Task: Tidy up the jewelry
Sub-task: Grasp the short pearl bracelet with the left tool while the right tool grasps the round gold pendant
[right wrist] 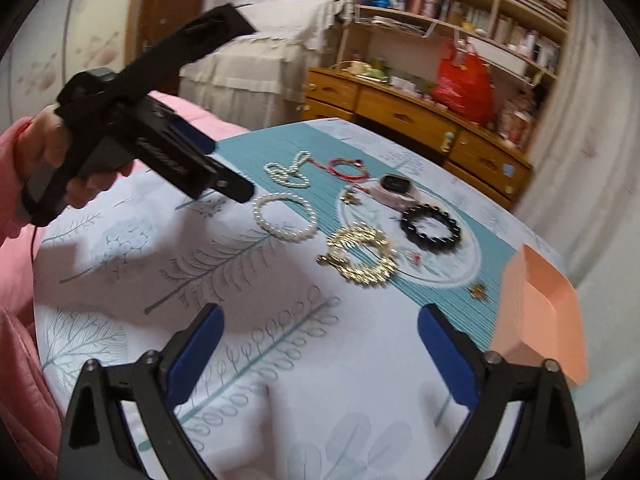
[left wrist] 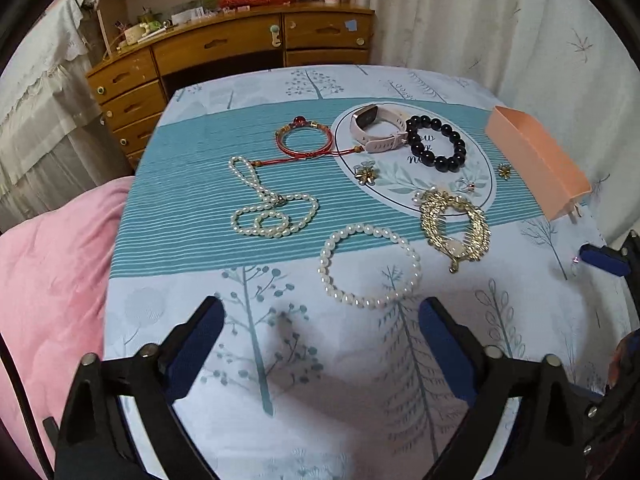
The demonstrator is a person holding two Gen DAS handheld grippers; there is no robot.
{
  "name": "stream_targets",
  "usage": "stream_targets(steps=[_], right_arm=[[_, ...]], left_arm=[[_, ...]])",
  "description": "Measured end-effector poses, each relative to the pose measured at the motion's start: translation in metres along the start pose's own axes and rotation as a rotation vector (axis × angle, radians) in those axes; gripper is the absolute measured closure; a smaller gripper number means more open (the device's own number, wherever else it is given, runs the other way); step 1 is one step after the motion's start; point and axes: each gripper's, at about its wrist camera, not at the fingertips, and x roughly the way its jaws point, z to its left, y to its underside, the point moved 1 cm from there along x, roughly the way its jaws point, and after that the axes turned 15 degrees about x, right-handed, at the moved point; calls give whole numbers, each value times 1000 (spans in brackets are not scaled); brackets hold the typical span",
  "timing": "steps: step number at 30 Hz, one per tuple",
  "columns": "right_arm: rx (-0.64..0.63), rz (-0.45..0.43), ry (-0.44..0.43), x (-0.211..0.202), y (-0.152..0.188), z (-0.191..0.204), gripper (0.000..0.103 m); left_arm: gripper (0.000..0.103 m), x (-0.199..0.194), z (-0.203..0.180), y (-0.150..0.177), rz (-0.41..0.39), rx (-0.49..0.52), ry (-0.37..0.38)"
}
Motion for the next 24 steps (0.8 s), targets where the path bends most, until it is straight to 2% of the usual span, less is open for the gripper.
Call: stream_targets(steps=[2, 4, 7, 12, 16, 18, 22, 24], right_arm=[[3, 15, -22, 10, -5, -1, 12], [8, 13, -25, 18, -9, -3, 16], [4, 16, 2, 31, -16, -7, 21], [-23, 53, -12, 58, -22, -11, 38], [-33, 74, -33, 75, -28, -10, 49], [-29, 88, -39, 83, -31, -9, 53], [3, 111, -50, 91, -35, -15, 56], [21, 132, -48, 96, -35, -17, 62]], left_arm=[[14, 10, 3, -4, 11, -6, 15], [27, 17, 4, -6, 26, -6, 12], [37, 30, 7, -10, 55, -17, 9], [57, 44, 8, -15, 73, -22, 30], [71, 50, 10, -20, 80, -22, 15], [72, 51, 11, -22, 79, -32, 20], [82, 51, 13, -22, 75, -50, 42], [83, 50, 13, -20, 77, -50, 47]])
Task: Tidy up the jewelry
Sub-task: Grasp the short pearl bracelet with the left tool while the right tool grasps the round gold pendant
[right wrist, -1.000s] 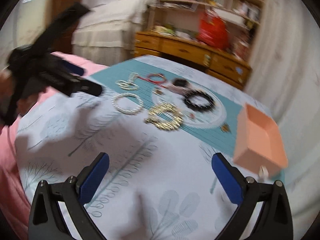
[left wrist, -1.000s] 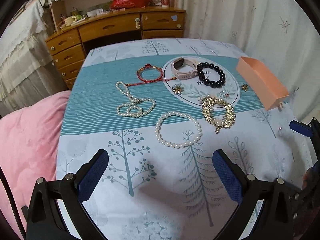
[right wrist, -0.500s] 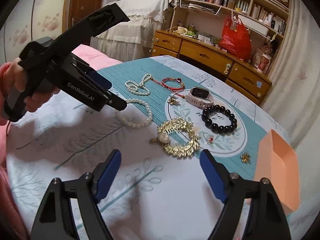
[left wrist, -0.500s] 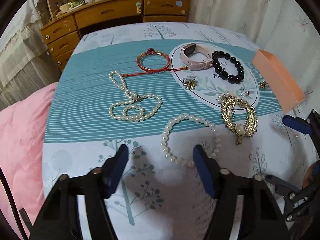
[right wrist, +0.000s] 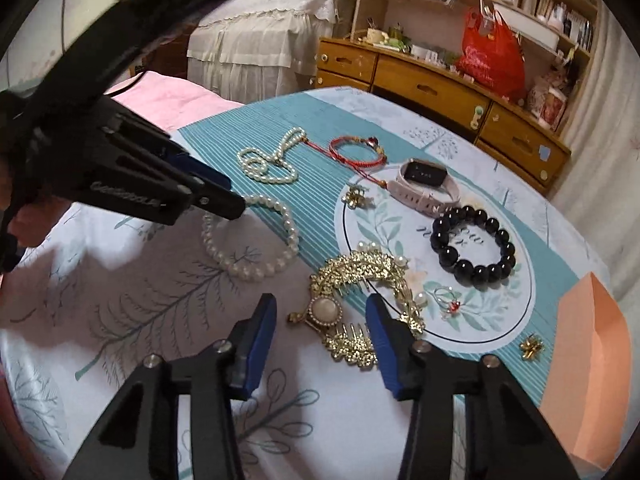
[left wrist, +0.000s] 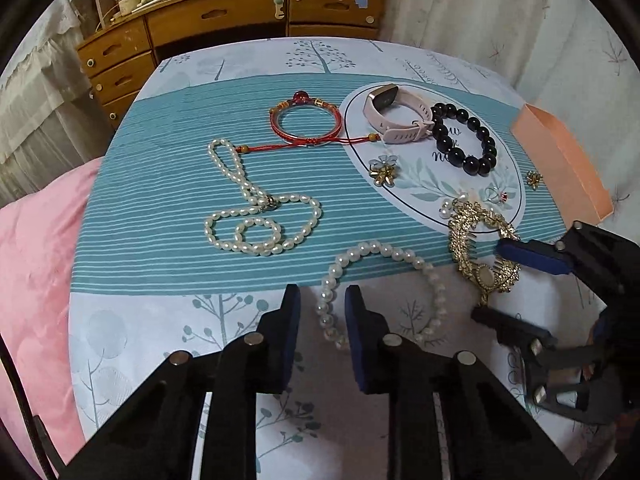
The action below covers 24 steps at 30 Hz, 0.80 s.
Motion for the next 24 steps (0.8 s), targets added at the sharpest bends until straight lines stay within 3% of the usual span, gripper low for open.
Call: stream_targets(steps=[4, 7, 12, 14, 17, 24], right_arm=[[37, 9, -18, 2, -1, -4, 68], [33, 10, -27, 2, -2, -4, 74], [66, 16, -40, 4, -4, -6, 74], [88, 15, -41, 4, -4, -7, 74], [110, 12, -34, 4, -5, -6, 77], [155, 7, -48, 3, -7, -7, 79]], left_arm=[[83, -1, -1, 0, 15, -24, 31], [83, 0, -5, -1, 14, -18, 11], [83, 0, -8, 0, 16, -30, -10], [90, -1, -8, 0, 19, -41, -7], [95, -3, -7, 4, 20, -68, 20], [96, -5, -10, 7, 24, -71, 60]])
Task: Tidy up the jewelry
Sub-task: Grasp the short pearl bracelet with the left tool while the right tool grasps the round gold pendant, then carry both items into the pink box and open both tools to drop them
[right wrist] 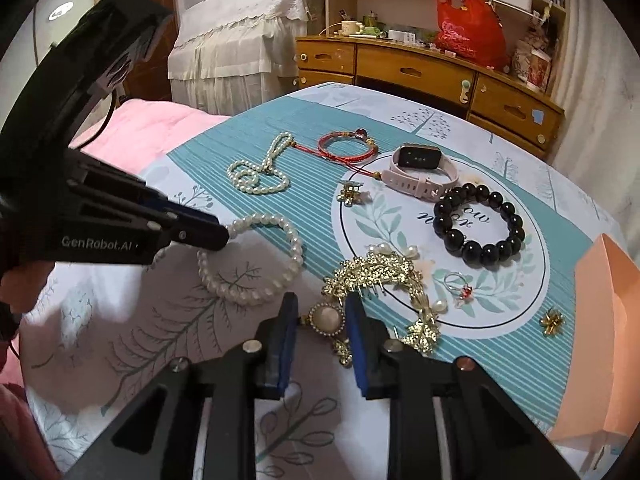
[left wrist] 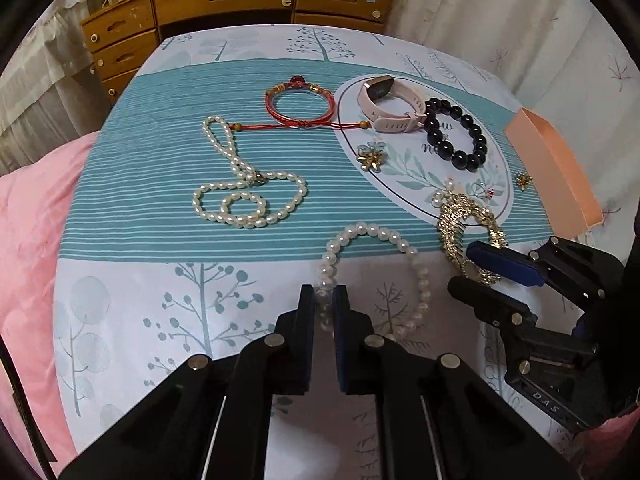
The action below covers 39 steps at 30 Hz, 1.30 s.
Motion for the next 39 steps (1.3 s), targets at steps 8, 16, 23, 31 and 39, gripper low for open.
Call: stream_targets(steps=[8, 16, 23, 31, 39], right_arm=[[52, -15, -33, -14, -4, -4, 88], [59, -4, -27, -18, 2, -6, 88], [86, -5, -33, -32, 6, -11, 88], [171, -36, -13, -54, 8, -25, 88], [237, -77, 37, -75, 7, -42, 88]], left_arm=[[97, -8, 2, 0, -16, -13, 0], [99, -20, 4, 0, -35, -23, -7], [99, -36, 5, -1, -60, -20, -14], [82, -12, 6, -2, 35, -35, -17], [80, 1, 9, -6, 40, -4, -61]])
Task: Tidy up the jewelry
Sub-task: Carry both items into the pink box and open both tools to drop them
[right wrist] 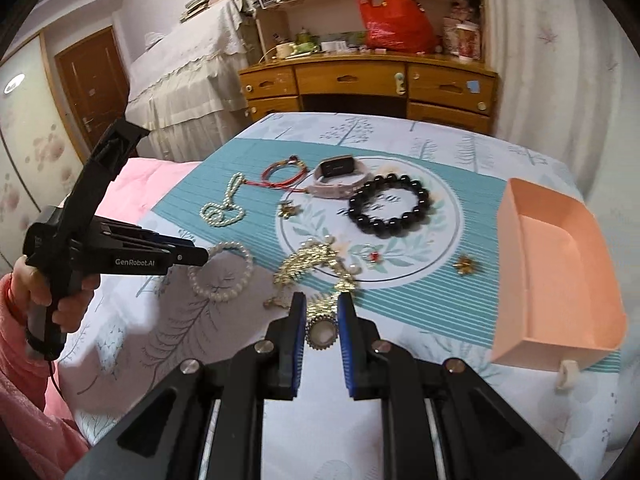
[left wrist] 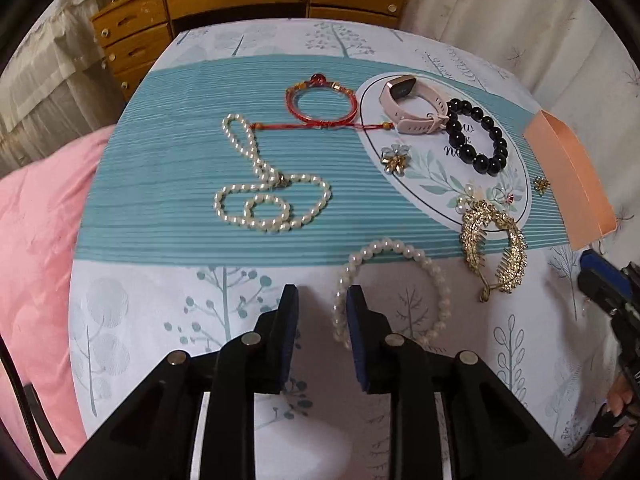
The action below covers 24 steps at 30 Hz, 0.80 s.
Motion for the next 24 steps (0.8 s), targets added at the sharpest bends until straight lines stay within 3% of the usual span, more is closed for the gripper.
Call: stream_targets(steps=[7, 11, 15, 21, 24], right_arm=[[25, -21, 18, -8, -4, -10, 88], [43, -24, 16, -9, -4, -11, 88], [57, -33, 13, -14, -6, -13, 87], [81, -74, 19, -34, -14, -22, 87], [97, -104, 33, -46, -22, -29, 87]], left_arm=[[82, 4, -17, -10, 18, 138, -28], [96, 4, -18, -10, 14, 144, -12], [98, 2, -21, -9, 31, 143, -16], [98, -13, -35, -7, 25, 160, 37], [98, -36, -45, -10, -5, 174, 111]])
